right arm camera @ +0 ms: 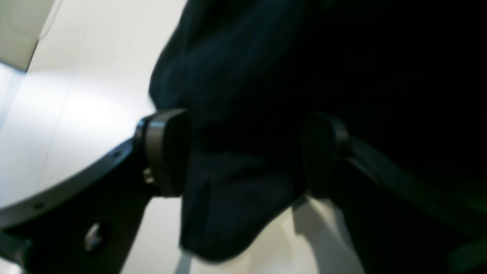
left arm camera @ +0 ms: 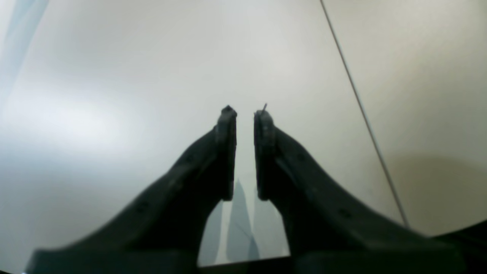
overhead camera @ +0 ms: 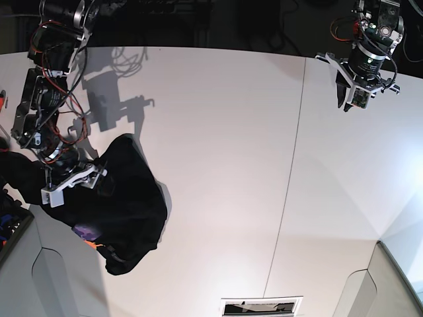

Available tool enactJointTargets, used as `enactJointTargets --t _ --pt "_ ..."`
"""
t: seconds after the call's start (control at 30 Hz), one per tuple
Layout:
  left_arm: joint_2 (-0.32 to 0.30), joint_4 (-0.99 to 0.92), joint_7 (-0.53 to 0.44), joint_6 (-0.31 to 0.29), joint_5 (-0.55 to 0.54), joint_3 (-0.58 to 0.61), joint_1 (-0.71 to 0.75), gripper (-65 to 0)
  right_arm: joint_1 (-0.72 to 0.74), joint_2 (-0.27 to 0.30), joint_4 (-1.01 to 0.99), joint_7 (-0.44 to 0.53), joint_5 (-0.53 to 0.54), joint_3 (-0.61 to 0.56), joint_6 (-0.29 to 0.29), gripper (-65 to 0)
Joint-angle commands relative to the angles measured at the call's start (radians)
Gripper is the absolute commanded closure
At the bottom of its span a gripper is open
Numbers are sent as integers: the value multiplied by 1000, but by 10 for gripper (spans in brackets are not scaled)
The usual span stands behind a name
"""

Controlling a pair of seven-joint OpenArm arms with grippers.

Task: Layout the t-shirt on the table in an organized manner, then fold the t-shirt properly
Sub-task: 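Lift the gathered shirt with the right gripper and drag it aside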

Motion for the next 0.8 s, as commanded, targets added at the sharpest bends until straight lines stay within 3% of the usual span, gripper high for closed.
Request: enactJointTargets --t 0.0,0.17,0.33,0.57,0.63,0.73,0.77 --pt "-11 18 -19 6 -2 -7 0 -123 6 -2 18 13 18 -10 14 -447" --pt "-11 18 -18 6 -2 -7 0 -123 -47 -35 26 16 19 -58 16 -447" --pt "-11 18 -18 6 -2 -7 0 -123 -61 -61 26 121 -143 -67 -17 -447" --pt "-11 18 -18 7 -2 -7 0 -123 -60 -71 24 155 -191 -75 -40 -426" --pt "-11 18 -18 16 -2 -7 0 -123 -61 -72 24 154 -211 -95 -40 -300" --pt "-11 18 -18 50 -2 -7 0 -123 -60 -72 24 155 -222 -137 -39 -17" --pt "-11 18 -18 63 -1 -7 0 -123 -60 -72 24 155 -221 -153 -39 0"
